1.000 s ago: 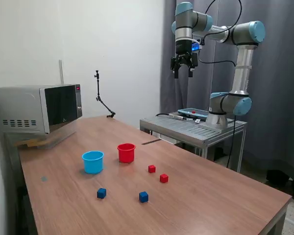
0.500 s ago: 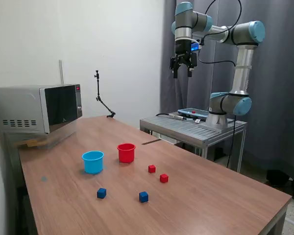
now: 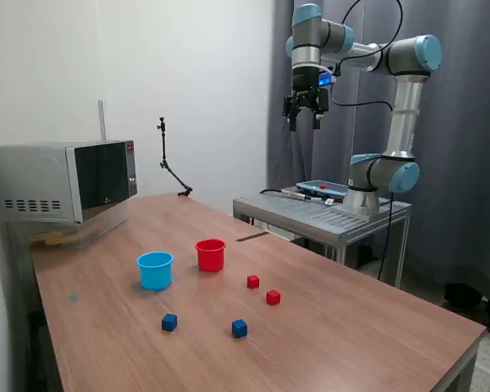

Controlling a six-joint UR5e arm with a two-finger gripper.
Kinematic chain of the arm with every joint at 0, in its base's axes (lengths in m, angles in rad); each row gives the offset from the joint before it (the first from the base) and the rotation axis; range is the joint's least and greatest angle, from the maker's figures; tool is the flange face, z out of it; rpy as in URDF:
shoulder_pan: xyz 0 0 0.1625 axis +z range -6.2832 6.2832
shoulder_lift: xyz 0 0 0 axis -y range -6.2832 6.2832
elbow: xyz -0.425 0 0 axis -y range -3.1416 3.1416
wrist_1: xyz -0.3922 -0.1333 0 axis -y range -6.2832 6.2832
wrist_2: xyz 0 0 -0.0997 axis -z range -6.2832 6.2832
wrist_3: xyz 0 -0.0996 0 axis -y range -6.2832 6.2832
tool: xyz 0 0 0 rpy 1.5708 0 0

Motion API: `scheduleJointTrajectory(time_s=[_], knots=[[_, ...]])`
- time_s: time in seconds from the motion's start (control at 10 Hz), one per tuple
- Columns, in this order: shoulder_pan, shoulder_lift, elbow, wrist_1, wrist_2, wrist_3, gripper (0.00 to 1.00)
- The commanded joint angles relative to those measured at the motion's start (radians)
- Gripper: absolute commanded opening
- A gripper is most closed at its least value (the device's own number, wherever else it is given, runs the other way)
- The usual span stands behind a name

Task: Place red objects in the red bin, and blue objects in the blue bin.

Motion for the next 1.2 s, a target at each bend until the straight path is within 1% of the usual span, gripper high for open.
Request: scheduleJointTrajectory(time_s=[0.0, 0.9, 1.1], knots=[[0.0, 0.0, 0.001, 0.0, 0.0, 0.0, 1.0], [-0.001, 0.001, -0.001, -0.003, -0.002, 0.003, 1.0], [-0.004, 0.026, -0.01, -0.011, 0.0, 0.006, 1.0]])
